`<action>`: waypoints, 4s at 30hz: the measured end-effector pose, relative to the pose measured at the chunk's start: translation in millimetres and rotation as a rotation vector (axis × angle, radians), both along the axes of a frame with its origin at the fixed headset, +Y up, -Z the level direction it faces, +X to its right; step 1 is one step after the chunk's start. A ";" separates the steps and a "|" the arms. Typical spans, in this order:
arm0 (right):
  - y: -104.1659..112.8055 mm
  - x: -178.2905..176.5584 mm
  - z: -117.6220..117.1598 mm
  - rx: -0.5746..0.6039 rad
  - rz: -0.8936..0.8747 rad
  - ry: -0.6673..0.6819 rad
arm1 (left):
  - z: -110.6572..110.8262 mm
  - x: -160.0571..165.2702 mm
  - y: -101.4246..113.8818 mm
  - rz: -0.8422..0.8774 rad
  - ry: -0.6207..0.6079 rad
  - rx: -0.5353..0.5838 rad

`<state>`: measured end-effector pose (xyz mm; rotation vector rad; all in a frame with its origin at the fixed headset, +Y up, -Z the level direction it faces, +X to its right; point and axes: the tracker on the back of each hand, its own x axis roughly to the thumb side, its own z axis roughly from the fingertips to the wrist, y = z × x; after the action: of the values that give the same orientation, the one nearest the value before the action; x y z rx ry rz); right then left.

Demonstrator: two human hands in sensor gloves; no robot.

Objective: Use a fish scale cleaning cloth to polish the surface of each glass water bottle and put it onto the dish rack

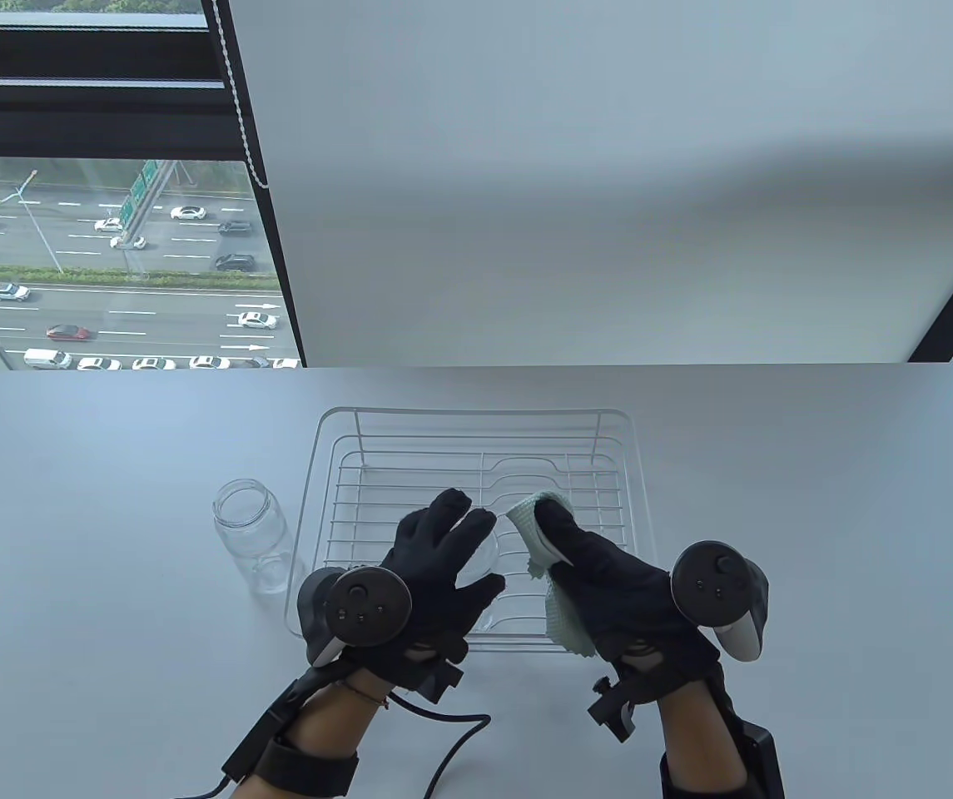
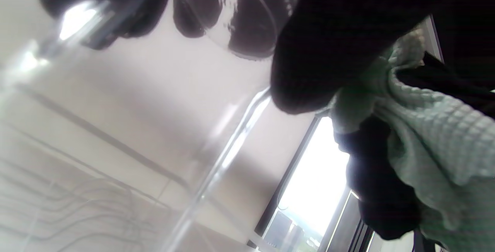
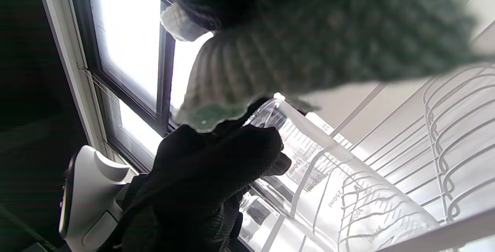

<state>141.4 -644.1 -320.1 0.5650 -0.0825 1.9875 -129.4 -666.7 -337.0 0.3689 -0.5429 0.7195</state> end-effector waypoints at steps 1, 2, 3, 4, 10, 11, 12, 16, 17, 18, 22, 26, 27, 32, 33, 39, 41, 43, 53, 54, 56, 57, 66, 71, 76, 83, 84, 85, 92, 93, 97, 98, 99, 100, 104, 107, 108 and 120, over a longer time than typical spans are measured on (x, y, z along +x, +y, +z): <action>0.1 -0.2 0.1 0.001 0.000 0.007 | -0.4 -0.6 -0.8 0.011 0.001 -0.008; 0.4 -0.6 0.3 0.005 0.000 0.015 | -0.1 -1.5 -1.5 0.021 -0.001 -0.022; 0.6 -1.1 0.4 0.005 0.001 0.019 | -0.4 -2.3 -2.7 0.022 0.003 -0.027; 0.7 -1.6 0.5 0.004 0.002 0.022 | 0.1 -3.7 -2.2 0.017 0.007 -0.034; -0.4 -4.5 0.3 0.002 0.018 0.023 | 4.3 -13.3 -4.7 0.002 -0.001 -0.098; -0.8 -4.8 0.2 -0.001 0.020 0.026 | 5.9 -15.1 -4.6 -0.014 -0.030 -0.118; -0.9 -4.9 0.3 -0.001 0.020 0.026 | 9.4 -16.8 -2.0 -0.029 -0.052 -0.122; -1.8 -4.3 -0.5 -0.003 0.033 0.015 | 32.3 -30.4 15.4 -0.028 -0.034 0.006; -2.7 -4.2 -1.1 -0.006 0.036 0.014 | 36.2 -36.9 21.8 -0.047 -0.015 0.038; -3.8 -4.3 -1.5 -0.010 0.038 0.013 | 41.0 -48.7 30.7 -0.043 0.038 0.085; -5.2 -4.7 -2.1 -0.017 0.049 0.012 | 36.2 -103.8 39.5 0.078 0.258 0.191; -6.4 -4.3 -4.0 -0.026 0.056 0.002 | 6.3 -184.1 14.8 0.278 0.428 0.000; -7.0 -4.0 -4.5 -0.031 0.051 0.002 | -1.0 -195.8 5.2 0.322 0.440 -0.061; -9.9 2.5 -8.4 -0.045 0.054 -0.009 | -43.0 -246.1 -54.9 0.384 0.261 -0.414; -10.5 3.7 -9.1 -0.048 0.048 -0.013 | -46.1 -247.0 -60.1 0.417 0.201 -0.431; -15.0 7.5 -11.7 -0.075 0.031 -0.012 | -68.8 -242.4 -94.5 0.569 -0.039 -0.560; -14.9 7.2 -11.8 -0.077 0.034 -0.008 | -70.7 -239.4 -102.2 0.562 0.002 -0.559; -14.4 6.8 -11.5 -0.076 0.035 0.000 | -70.2 -238.5 -106.5 0.572 0.047 -0.551; -1.4 0.4 -2.8 -0.012 -0.003 0.001 | -7.8 -226.0 -6.4 0.738 0.278 0.026; 0.0 -2.2 -1.1 -0.003 -0.015 0.007 | 3.2 -209.7 13.7 0.799 0.215 0.084; 1.5 -6.2 1.6 -0.002 -0.047 0.028 | 20.1 -175.9 37.6 0.859 0.056 0.091; 2.6 -8.5 3.5 -0.003 -0.067 0.044 | 28.2 -154.2 47.7 0.895 -0.057 0.073; 18.0 -23.2 21.7 0.085 -0.118 0.084 | 52.6 -9.2 26.8 0.785 -0.537 -0.430; 17.6 -38.4 25.0 0.114 -0.084 0.127 | 39.5 -6.7 4.7 0.836 -0.503 -0.456; 19.4 -60.2 28.6 0.018 -0.061 0.502 | 34.3 -28.5 -0.7 0.971 -0.492 -0.513; 19.0 -61.1 34.3 0.080 -0.126 0.258 | 48.0 -29.2 -1.8 0.826 -0.507 -0.557; 20.8 -61.7 35.6 0.081 -0.090 0.296 | 48.4 -30.0 -3.0 0.855 -0.500 -0.565; 23.8 -64.1 38.0 0.097 -0.052 0.351 | 47.8 -31.4 -4.6 0.880 -0.499 -0.580; 23.3 -70.9 36.8 0.035 0.028 0.439 | 45.9 -39.7 -11.1 0.909 -0.452 -0.567; 20.4 -67.8 35.2 0.069 -0.015 0.348 | 45.7 -37.4 -12.2 0.886 -0.463 -0.578; 15.7 -64.5 33.3 0.066 -0.039 0.265 | 45.5 -30.0 -24.3 0.905 -0.468 -0.639; 18.6 -67.2 33.0 0.043 -0.013 0.384 | 44.7 -32.7 -26.3 0.921 -0.479 -0.671; 20.3 -70.8 34.0 -0.025 0.056 0.511 | 43.3 -35.1 -26.6 0.947 -0.471 -0.664; 20.5 -72.6 35.4 -0.068 0.090 0.570 | 42.0 -36.8 -26.3 0.942 -0.465 -0.643; 20.2 -70.5 34.0 -0.012 0.052 0.491 | 44.8 -37.8 -21.6 0.930 -0.453 -0.604; 15.4 -66.4 34.2 0.089 -0.067 0.215 | 44.3 -35.9 -23.0 0.879 -0.483 -0.607; 15.3 -69.1 35.0 0.087 -0.083 0.207 | 45.7 -36.5 -22.7 0.886 -0.476 -0.605; 17.8 -67.6 36.2 0.094 -0.092 0.224 | 48.2 -39.4 -19.1 0.866 -0.503 -0.605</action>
<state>73.8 -626.3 -284.0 0.8266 -0.0626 1.8261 -168.8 -685.7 -288.8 -0.1869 -0.5978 1.7874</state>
